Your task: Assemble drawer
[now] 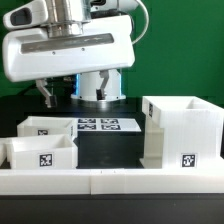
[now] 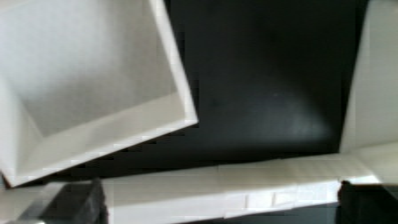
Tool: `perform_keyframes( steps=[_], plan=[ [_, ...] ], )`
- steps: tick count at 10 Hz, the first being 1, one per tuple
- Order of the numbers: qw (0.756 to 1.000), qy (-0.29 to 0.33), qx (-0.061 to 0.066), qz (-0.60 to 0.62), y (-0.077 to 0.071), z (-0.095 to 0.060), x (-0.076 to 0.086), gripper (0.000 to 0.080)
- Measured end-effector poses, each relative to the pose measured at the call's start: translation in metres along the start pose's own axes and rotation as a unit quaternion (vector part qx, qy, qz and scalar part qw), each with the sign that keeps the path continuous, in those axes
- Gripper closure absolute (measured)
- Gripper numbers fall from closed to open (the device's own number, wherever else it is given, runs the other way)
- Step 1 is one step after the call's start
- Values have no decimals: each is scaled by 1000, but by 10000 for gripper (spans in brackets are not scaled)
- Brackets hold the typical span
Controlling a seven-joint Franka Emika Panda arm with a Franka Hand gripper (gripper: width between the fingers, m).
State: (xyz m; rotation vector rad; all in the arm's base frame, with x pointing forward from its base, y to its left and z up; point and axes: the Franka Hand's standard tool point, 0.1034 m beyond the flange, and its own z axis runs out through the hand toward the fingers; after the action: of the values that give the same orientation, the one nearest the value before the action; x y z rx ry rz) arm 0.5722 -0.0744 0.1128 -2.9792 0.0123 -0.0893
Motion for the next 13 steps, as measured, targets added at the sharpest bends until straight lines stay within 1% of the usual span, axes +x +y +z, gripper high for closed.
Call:
perform_keyframes(
  steps=[1,2,3,4,5,7,8,12,13],
  plan=[
    [1000,-27,6,-2,-1,0,2,150],
    [999,-45,11,-13,-1,4,1,150],
    [998,-59,10,-31,3,12,-3,150],
    [997,-41,0,-60,11,19,-4,150],
    [996,-34,-7,-83,17,26,-9,150],
    [992,-25,-16,-122,27,39,-11,150],
    [992,-27,-16,-122,31,44,-14,150],
    [992,-27,-16,-123,30,44,-13,150],
    [989,-27,-18,-143,33,48,-19,150]
  ],
)
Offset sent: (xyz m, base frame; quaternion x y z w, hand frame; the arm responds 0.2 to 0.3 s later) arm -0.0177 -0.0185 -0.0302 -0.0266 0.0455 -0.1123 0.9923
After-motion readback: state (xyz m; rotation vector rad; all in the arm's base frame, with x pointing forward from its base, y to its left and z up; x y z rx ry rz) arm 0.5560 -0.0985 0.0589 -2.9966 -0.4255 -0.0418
